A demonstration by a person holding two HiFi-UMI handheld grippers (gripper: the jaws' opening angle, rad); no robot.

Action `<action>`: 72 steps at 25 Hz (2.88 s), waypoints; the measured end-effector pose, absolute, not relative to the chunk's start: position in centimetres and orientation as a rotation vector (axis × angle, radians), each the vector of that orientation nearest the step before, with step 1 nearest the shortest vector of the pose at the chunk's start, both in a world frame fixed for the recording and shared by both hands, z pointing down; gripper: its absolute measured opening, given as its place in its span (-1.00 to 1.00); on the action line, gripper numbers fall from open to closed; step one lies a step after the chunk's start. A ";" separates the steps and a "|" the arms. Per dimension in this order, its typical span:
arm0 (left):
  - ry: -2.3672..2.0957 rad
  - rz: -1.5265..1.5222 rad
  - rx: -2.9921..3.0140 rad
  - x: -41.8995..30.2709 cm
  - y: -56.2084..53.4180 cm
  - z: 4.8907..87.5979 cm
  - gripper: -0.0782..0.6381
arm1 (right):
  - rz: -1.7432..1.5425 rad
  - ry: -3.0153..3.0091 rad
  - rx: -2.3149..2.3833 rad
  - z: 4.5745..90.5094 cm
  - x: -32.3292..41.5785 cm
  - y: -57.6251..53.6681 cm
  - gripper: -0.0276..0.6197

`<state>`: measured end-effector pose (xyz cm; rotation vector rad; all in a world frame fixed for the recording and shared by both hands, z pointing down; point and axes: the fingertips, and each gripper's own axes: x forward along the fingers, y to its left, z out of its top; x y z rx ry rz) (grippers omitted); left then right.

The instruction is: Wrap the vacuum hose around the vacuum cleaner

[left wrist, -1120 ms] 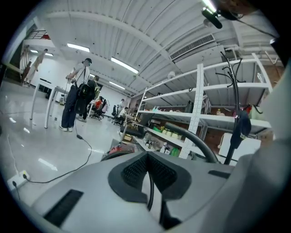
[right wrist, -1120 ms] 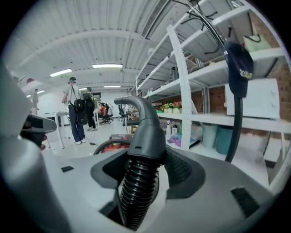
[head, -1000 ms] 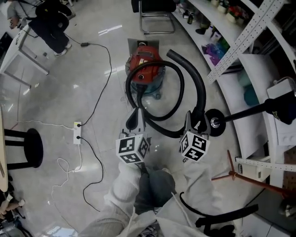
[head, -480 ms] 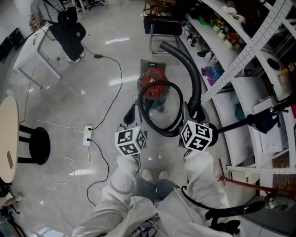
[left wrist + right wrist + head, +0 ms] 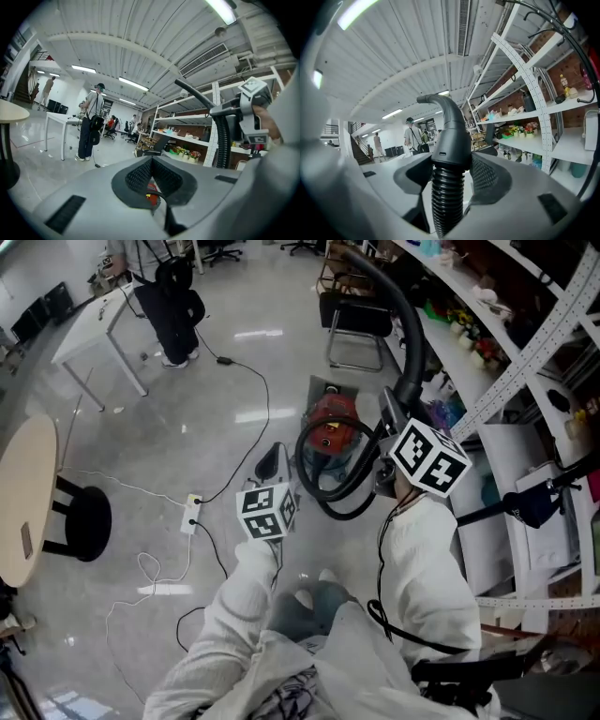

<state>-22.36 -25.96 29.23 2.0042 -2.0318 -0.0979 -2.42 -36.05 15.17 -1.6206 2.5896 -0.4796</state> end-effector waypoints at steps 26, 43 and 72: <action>-1.829 -0.031 2.427 -28.9 -58.7 9.5 -0.77 | -0.356 2.449 -1.695 -1.9 -15.1 -63.0 -0.13; -1.622 0.026 2.480 -42.9 -73.8 10.6 -0.77 | -0.132 2.231 -1.845 -18.3 -25.2 -76.3 -0.13; -1.517 0.147 2.536 -38.9 -97.3 14.3 -0.78 | 0.023 2.288 -1.932 -14.3 -24.0 -100.6 -0.13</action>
